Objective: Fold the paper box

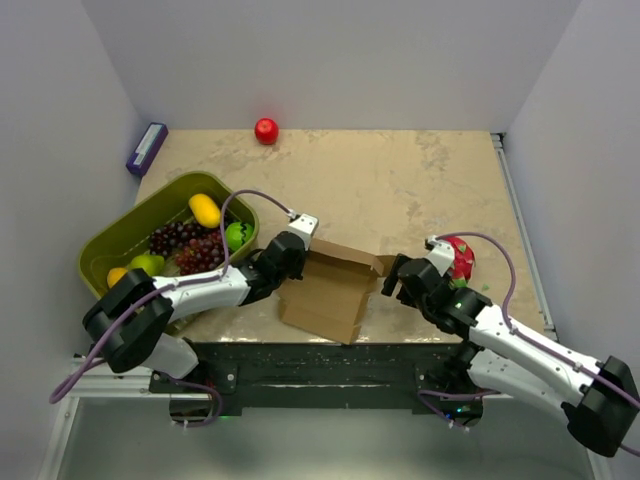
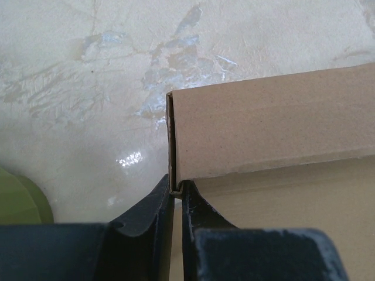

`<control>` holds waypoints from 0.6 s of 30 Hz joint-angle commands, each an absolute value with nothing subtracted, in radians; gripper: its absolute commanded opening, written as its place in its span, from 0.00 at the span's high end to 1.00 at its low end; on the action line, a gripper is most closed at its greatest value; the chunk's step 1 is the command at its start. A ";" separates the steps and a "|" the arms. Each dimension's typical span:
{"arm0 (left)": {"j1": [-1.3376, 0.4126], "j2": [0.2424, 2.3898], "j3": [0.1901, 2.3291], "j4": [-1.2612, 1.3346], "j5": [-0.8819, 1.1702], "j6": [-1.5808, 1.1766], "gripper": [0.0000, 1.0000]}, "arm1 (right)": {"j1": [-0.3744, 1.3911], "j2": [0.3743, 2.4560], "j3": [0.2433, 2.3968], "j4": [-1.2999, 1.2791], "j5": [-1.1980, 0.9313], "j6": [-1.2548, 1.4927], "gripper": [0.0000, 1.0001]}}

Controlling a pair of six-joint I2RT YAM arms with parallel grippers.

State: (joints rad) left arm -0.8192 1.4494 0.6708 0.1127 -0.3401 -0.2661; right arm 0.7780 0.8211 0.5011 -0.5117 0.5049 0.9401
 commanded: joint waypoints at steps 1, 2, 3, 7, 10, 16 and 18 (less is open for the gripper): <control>-0.816 1.411 0.660 0.112 -0.258 -0.212 1.00 | 0.778 0.896 0.549 -0.503 0.581 0.907 0.13; -0.815 1.408 0.655 0.124 -0.255 -0.203 1.00 | 0.776 0.910 0.548 -0.488 0.586 0.899 0.13; -0.815 1.407 0.650 0.132 -0.244 -0.196 1.00 | 0.776 0.923 0.545 -0.468 0.587 0.879 0.13; -0.815 1.394 0.617 0.172 -0.229 -0.163 1.00 | 0.776 0.980 0.509 -0.377 0.621 0.877 0.14; -0.815 1.385 0.606 0.175 -0.236 -0.150 1.00 | 0.776 0.996 0.500 -0.373 0.652 0.891 0.14; -0.815 1.353 0.585 0.187 -0.239 -0.133 1.00 | 0.778 0.937 0.485 -0.411 0.692 0.943 0.14; -0.815 1.338 0.574 0.195 -0.259 -0.138 1.00 | 0.776 0.910 0.476 -0.396 0.686 0.924 0.14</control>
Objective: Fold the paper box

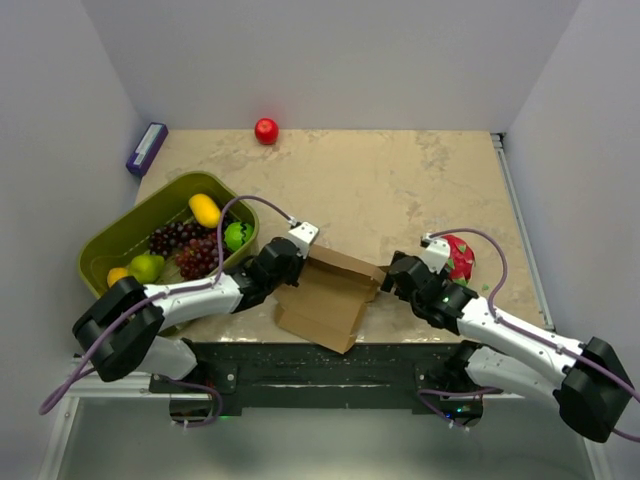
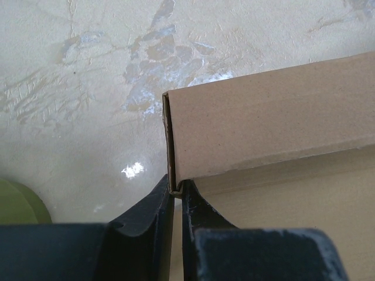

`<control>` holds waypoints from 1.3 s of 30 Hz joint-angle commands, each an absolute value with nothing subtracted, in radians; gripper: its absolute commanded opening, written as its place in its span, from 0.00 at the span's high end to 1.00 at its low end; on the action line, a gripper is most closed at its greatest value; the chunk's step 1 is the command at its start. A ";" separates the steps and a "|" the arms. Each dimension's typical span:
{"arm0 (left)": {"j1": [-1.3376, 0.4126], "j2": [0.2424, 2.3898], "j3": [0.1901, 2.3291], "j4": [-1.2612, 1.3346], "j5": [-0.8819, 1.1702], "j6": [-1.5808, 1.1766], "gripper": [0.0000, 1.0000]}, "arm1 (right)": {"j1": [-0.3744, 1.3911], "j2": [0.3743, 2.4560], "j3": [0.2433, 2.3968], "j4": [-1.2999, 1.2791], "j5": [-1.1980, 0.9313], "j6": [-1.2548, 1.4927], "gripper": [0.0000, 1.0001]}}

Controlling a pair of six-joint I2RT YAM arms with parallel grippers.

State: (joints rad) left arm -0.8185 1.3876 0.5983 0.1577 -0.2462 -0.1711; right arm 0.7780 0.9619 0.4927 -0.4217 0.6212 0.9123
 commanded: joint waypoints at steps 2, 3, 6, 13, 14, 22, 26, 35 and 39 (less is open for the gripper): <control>-0.816 1.321 0.572 0.190 -0.256 -0.137 1.00 | 0.776 0.899 0.457 -0.350 0.670 0.888 0.13; -0.815 1.316 0.574 0.189 -0.258 -0.135 1.00 | 0.778 0.896 0.456 -0.335 0.652 0.856 0.14; -0.815 1.315 0.577 0.186 -0.247 -0.135 1.00 | 0.778 0.894 0.449 -0.279 0.612 0.789 0.16; -0.815 1.315 0.583 0.184 -0.255 -0.138 1.00 | 0.778 0.893 0.436 -0.192 0.494 0.680 0.36; -0.815 1.316 0.584 0.184 -0.258 -0.138 1.00 | 0.778 0.896 0.437 -0.198 0.489 0.680 0.39; -0.813 1.339 0.617 0.160 -0.316 -0.156 1.00 | 0.778 0.942 0.454 -0.267 0.459 0.744 0.73; -0.813 1.347 0.629 0.152 -0.351 -0.170 1.00 | 0.778 0.960 0.456 -0.279 0.436 0.753 0.89; -0.815 1.377 0.652 0.120 -0.526 -0.268 1.00 | 0.778 0.928 0.466 -0.330 0.449 0.792 1.00; -0.816 1.405 0.647 0.143 -0.541 -0.311 1.00 | 0.776 0.899 0.468 -0.341 0.460 0.799 1.00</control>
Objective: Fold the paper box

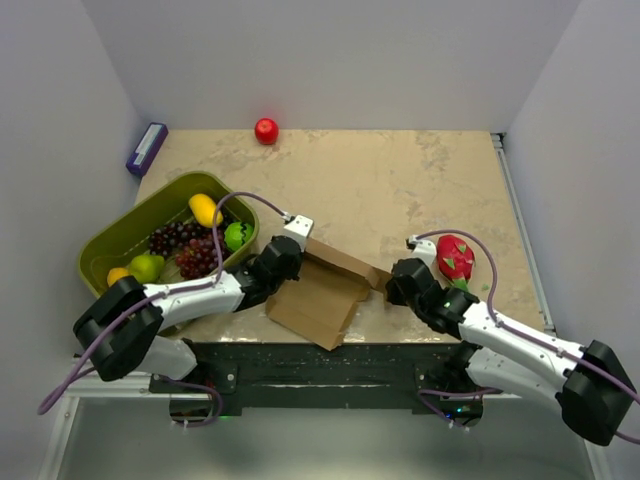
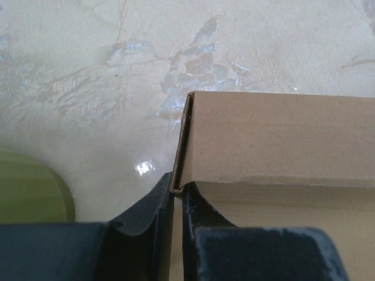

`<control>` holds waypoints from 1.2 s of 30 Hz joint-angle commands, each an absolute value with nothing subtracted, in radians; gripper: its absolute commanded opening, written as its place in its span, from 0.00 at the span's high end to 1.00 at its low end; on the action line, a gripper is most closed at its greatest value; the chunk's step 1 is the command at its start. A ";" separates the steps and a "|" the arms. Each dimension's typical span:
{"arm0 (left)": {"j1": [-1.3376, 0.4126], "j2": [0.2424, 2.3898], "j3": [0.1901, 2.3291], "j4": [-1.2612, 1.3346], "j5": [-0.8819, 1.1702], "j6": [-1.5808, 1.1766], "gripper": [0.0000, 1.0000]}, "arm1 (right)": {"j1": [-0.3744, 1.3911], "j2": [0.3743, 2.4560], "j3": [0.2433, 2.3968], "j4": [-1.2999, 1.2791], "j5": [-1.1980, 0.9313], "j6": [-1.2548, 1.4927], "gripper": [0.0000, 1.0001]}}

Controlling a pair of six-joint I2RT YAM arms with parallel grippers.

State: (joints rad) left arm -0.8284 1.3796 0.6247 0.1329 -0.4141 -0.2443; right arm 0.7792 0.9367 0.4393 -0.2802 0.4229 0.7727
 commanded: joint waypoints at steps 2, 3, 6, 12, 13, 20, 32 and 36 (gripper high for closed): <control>-0.827 1.416 0.647 0.152 -0.545 -0.321 1.00 | 0.776 0.888 0.466 -0.342 0.462 0.802 1.00; -0.831 1.426 0.646 0.166 -0.548 -0.328 1.00 | 0.776 0.885 0.465 -0.336 0.462 0.804 1.00; -0.864 1.451 0.649 0.182 -0.584 -0.345 1.00 | 0.776 0.887 0.468 -0.330 0.463 0.804 1.00; -0.913 1.468 0.657 0.224 -0.563 -0.380 1.00 | 0.776 0.917 0.497 -0.305 0.488 0.781 1.00; -0.916 1.465 0.657 0.229 -0.545 -0.382 1.00 | 0.778 0.925 0.505 -0.299 0.498 0.772 1.00; -0.916 1.347 0.629 0.201 -0.387 -0.411 0.59 | 0.778 0.979 0.598 -0.310 0.571 0.654 0.91; -0.911 1.145 0.597 0.022 -0.197 -0.442 0.21 | 0.778 0.895 0.620 -0.385 0.609 0.614 0.29; -0.908 1.098 0.621 -0.061 -0.195 -0.446 0.15 | 0.776 0.815 0.621 -0.428 0.601 0.658 0.21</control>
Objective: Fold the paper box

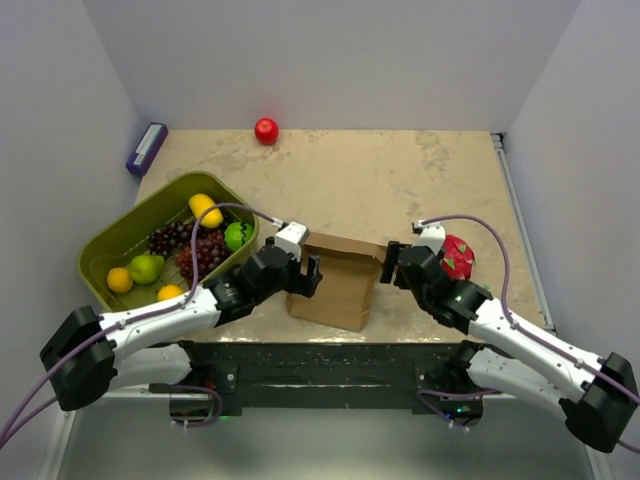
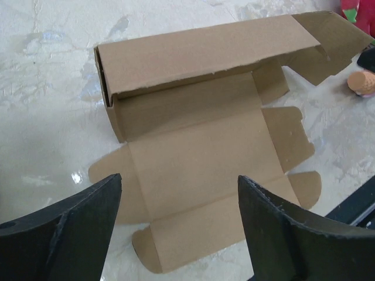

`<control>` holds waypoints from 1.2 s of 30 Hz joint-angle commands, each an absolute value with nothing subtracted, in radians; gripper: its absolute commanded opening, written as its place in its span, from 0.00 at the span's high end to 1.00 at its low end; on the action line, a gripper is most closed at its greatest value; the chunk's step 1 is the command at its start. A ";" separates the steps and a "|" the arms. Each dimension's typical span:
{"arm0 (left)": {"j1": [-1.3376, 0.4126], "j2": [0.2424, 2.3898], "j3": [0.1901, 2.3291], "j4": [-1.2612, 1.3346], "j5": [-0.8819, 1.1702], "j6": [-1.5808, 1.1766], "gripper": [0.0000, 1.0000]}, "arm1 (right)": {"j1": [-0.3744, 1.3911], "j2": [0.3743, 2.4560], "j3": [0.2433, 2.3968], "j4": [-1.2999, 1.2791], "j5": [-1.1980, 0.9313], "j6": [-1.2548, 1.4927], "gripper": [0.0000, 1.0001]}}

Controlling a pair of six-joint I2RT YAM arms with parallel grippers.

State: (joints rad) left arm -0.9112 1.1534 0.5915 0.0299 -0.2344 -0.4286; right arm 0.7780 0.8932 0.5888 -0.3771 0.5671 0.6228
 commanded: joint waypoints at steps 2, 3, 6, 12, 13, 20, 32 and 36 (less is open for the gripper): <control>-0.891 1.092 0.658 -0.093 -0.204 -0.449 0.13 | 0.778 0.781 0.630 -0.443 0.598 0.702 0.20; -0.882 1.094 0.672 -0.100 -0.204 -0.449 0.12 | 0.776 0.752 0.635 -0.446 0.583 0.721 0.20; -0.833 1.126 0.741 -0.113 -0.222 -0.431 0.12 | 0.776 0.727 0.649 -0.399 0.504 0.791 0.21; -0.735 1.227 0.847 -0.097 -0.183 -0.402 0.13 | 0.778 0.850 0.729 -0.344 0.411 0.907 0.22; -0.720 1.239 0.854 -0.092 -0.169 -0.402 0.14 | 0.776 0.908 0.741 -0.345 0.407 0.913 0.24; -0.632 1.348 0.862 -0.026 -0.022 -0.411 0.16 | 0.717 1.046 0.776 -0.279 0.346 0.917 0.30; -0.578 1.427 0.845 0.063 0.071 -0.425 0.24 | 0.583 1.123 0.686 -0.134 0.193 0.911 0.43; -0.574 1.439 0.835 0.057 0.055 -0.425 0.29 | 0.578 1.152 0.667 -0.114 0.175 0.914 0.48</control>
